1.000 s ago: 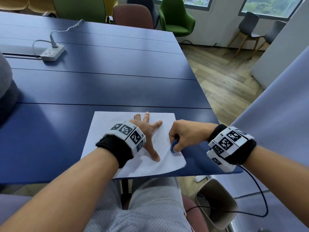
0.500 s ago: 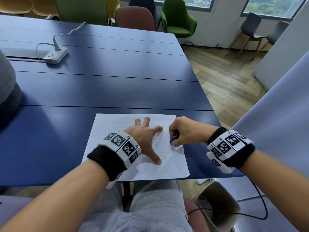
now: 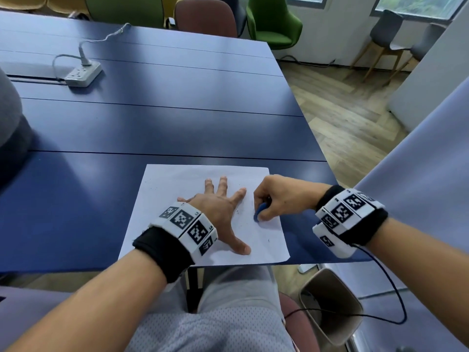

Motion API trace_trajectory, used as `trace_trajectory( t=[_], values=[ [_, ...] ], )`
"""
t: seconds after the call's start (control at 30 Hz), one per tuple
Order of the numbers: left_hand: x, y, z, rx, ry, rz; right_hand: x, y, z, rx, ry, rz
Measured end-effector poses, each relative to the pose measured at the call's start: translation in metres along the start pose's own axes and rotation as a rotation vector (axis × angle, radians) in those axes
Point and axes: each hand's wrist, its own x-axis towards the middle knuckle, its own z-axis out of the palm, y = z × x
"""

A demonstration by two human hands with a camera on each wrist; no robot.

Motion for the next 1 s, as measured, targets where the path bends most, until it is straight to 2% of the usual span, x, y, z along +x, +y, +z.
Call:
trace_trajectory(
  t=[0.07, 0.17, 0.2, 0.33, 0.37, 0.47, 0.5, 0.57, 0.67, 0.73, 0.8, 0.93, 1.0],
  values=[
    [0.0, 0.0, 0.001, 0.007, 0.008, -0.006, -0.002, -0.001, 0.004, 0.01, 0.006, -0.004],
    [-0.002, 0.001, 0.0, 0.016, 0.02, -0.017, -0.007, -0.013, 0.013, -0.013, -0.153, -0.063],
    [-0.002, 0.0, -0.001, 0.018, 0.023, -0.021, -0.005, -0.015, 0.011, -0.024, -0.146, -0.067],
    [-0.003, 0.0, 0.001, 0.01, 0.026, -0.022, 0.009, -0.009, 0.002, -0.015, 0.035, -0.035],
    [-0.003, 0.0, 0.001, 0.014, 0.032, -0.019, 0.009, -0.011, 0.004, -0.012, 0.006, -0.038],
    [-0.004, 0.0, 0.0, 0.027, 0.034, -0.016, 0.004, -0.023, 0.01, -0.048, -0.218, -0.065],
    [-0.004, -0.001, 0.0, 0.028, 0.034, -0.014, 0.006, -0.024, 0.008, -0.057, -0.242, -0.06],
    [-0.004, -0.001, -0.001, 0.021, 0.031, -0.012, 0.016, -0.022, -0.002, -0.082, -0.174, -0.039],
    [-0.004, -0.001, 0.0, 0.005, 0.032, -0.013, 0.036, -0.012, -0.022, -0.159, 0.063, 0.002],
    [-0.005, -0.001, 0.0, 0.003, 0.029, -0.013, 0.041, -0.007, -0.026, -0.152, 0.138, 0.028],
    [-0.005, 0.0, 0.0, -0.006, 0.031, -0.011, 0.036, -0.01, -0.021, -0.136, 0.068, 0.002],
    [-0.005, 0.001, 0.001, -0.003, 0.039, -0.009, 0.009, -0.025, 0.005, -0.095, -0.287, -0.064],
    [-0.005, 0.001, 0.002, 0.002, 0.034, -0.015, 0.008, -0.021, 0.004, -0.096, -0.308, -0.051]
  ],
)
